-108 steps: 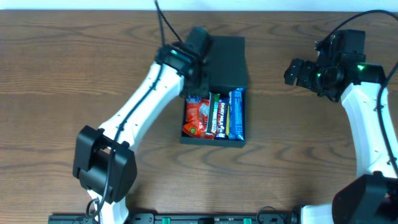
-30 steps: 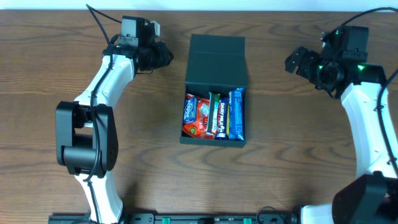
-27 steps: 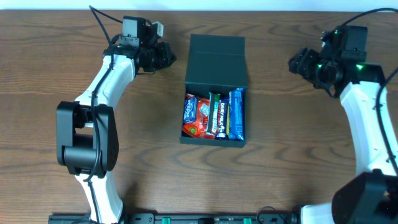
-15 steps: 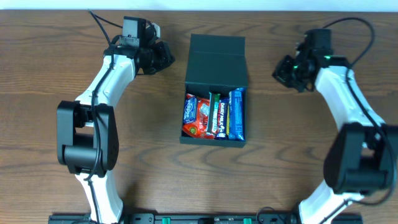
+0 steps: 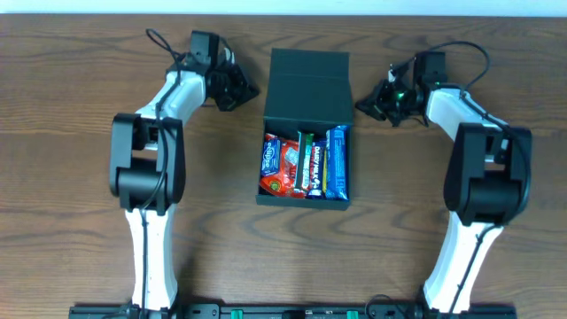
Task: Pack container
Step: 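Bring both grippers to the raised lid's two edges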
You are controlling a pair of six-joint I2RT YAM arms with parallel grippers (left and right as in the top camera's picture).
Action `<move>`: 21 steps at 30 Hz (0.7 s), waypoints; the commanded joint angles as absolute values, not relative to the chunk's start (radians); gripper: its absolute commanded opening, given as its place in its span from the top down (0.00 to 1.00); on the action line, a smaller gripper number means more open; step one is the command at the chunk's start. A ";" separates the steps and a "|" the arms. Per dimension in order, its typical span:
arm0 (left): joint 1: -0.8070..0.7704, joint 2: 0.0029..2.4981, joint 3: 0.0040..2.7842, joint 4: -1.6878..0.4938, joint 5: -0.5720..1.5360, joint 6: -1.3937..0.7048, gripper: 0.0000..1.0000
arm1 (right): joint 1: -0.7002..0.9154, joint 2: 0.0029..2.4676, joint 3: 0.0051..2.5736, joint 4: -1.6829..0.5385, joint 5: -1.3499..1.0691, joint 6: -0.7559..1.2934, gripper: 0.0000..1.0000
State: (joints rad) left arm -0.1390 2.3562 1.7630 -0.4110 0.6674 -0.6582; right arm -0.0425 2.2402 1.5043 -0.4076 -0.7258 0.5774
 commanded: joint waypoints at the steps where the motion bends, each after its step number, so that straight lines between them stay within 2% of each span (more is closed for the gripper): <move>1: -0.133 2.401 1.869 -0.456 0.708 -0.669 0.94 | -0.047 2.279 1.590 -0.452 -0.794 0.586 0.99; 21: -0.139 2.433 1.899 -0.528 0.753 -0.650 0.94 | 0.007 2.342 1.625 -0.459 -0.846 0.589 0.99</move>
State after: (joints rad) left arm -0.1394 2.4145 1.8843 -0.5240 0.7372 -0.6575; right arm -0.0029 2.3257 1.6112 -0.4736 -0.8009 0.5785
